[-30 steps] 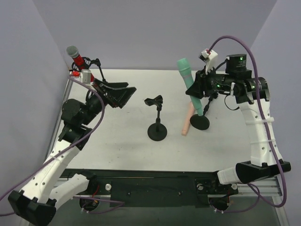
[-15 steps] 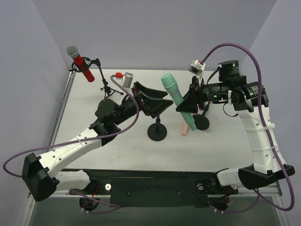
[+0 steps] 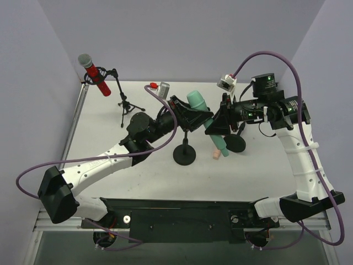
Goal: Attach the microphones to the stand
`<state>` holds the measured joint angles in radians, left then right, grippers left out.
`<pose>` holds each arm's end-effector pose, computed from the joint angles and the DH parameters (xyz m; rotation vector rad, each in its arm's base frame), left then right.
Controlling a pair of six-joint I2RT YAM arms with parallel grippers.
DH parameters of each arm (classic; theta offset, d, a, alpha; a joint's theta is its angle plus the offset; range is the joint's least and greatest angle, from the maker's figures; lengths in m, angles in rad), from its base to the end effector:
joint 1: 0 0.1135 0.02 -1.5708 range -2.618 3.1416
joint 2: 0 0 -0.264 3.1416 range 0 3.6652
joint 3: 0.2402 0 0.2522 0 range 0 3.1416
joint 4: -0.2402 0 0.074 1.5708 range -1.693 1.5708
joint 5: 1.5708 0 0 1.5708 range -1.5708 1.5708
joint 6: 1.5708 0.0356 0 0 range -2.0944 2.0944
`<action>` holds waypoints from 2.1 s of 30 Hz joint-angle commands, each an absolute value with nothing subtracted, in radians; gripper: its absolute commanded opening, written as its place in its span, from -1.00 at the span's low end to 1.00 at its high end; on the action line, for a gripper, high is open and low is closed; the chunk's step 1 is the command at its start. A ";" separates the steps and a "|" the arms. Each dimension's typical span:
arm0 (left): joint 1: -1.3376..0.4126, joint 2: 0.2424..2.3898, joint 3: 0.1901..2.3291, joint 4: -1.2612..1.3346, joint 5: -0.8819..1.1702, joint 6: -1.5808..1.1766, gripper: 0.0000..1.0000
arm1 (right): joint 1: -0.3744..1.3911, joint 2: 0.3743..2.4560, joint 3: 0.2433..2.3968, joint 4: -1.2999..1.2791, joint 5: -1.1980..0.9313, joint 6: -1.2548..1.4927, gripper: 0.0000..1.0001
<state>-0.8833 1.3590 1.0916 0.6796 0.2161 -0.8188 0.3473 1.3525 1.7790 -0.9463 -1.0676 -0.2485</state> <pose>0.1948 -0.2493 0.4083 0.2601 1.3062 -1.6043 0.2152 0.1111 0.4819 -1.1650 1.6043 1.1609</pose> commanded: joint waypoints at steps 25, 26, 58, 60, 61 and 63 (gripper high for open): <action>-0.575 0.711 0.973 -0.225 0.453 -0.108 -1.00 | 0.419 1.566 1.916 -1.399 -0.835 -1.180 1.00; -0.575 0.684 0.945 -0.224 0.434 -0.095 -1.00 | 0.425 1.598 1.934 -1.388 -0.813 -1.158 1.00; -0.572 0.601 0.798 -0.110 0.334 -0.086 -1.00 | 0.601 1.875 2.244 -1.170 -0.718 -0.747 0.64; -0.572 0.623 0.813 -0.100 0.321 -0.077 -1.00 | 0.600 1.871 2.243 -1.186 -0.724 -0.768 0.45; -0.571 0.640 0.824 -0.091 0.316 -0.071 -1.00 | 0.600 1.867 2.243 -1.199 -0.727 -0.788 0.34; -0.565 0.679 0.847 -0.061 0.313 -0.068 -1.00 | 0.600 1.861 2.237 -1.219 -0.736 -0.817 -0.01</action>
